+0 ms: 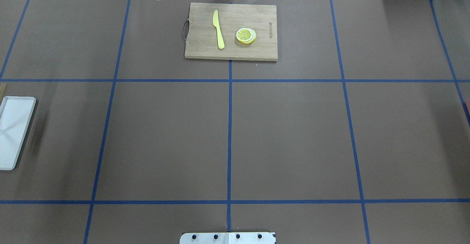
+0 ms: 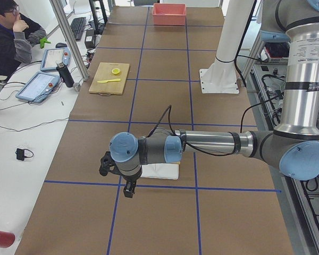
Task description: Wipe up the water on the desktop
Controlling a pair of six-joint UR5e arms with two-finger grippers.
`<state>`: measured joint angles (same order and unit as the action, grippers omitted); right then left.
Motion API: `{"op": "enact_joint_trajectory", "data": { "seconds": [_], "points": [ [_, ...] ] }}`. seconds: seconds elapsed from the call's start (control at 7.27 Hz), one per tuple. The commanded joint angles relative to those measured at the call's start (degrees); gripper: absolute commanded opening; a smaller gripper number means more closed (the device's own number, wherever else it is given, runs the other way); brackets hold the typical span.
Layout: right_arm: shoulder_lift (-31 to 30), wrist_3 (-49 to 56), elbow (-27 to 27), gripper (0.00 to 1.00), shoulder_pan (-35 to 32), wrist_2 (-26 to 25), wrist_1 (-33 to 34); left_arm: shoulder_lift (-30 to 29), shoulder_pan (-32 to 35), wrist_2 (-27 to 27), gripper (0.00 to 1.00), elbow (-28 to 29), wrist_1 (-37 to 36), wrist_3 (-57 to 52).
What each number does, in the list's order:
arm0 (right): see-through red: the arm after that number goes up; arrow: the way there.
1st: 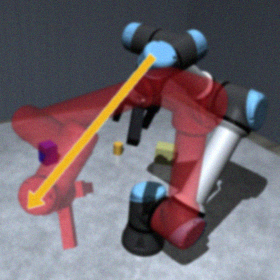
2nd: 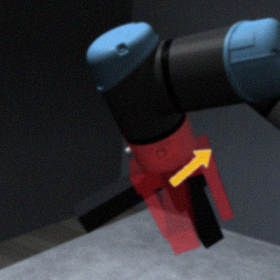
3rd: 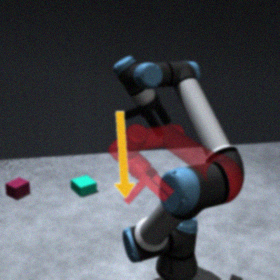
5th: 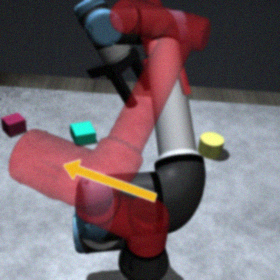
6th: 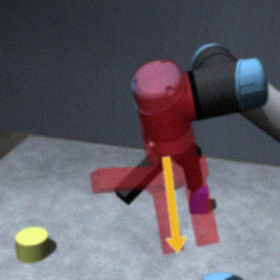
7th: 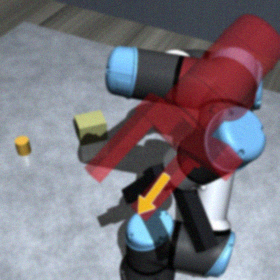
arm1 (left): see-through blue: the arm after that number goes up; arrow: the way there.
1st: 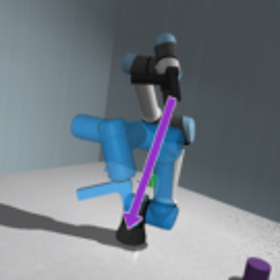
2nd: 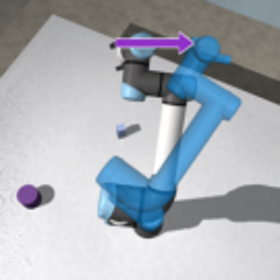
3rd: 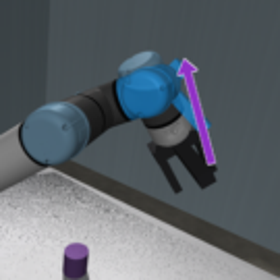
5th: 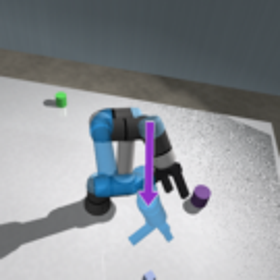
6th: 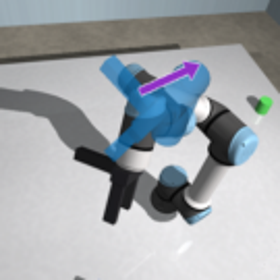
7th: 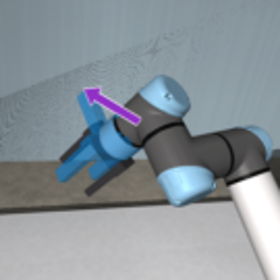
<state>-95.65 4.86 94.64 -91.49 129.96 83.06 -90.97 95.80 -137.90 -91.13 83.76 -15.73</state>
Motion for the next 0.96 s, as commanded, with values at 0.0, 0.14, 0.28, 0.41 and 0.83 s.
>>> {"op": "enact_joint_trajectory", "data": {
  "seconds": [0.0,0.14,0.28,0.41,0.83],
  "points": [
    [-2.42,0.06,-1.81,1.0,-0.09,1.26,-0.44,0.52,0.0,0.09,0.99,-0.02,0.61,0.09],
    [-2.96,0.41,-1.48,1.0,-0.09,0.74,-0.53,1.22,0.0,0.09,0.99,0.07,2.01,0.09],
    [-2.62,-0.02,-1.56,1.0,-0.7,-0.83,-0.45,1.32,0.0,0.09,0.99,0.07,2.28,0.17],
    [-2.88,0.06,-1.04,1.0,-1.06,-0.76,-0.36,1.58,0.0,0.09,0.99,0.07,2.28,0.09],
    [-2.61,0.06,-0.86,1.0,-1.06,-0.32,-0.45,1.58,0.0,0.09,0.99,-0.1,2.37,0.0]
  ]
}}
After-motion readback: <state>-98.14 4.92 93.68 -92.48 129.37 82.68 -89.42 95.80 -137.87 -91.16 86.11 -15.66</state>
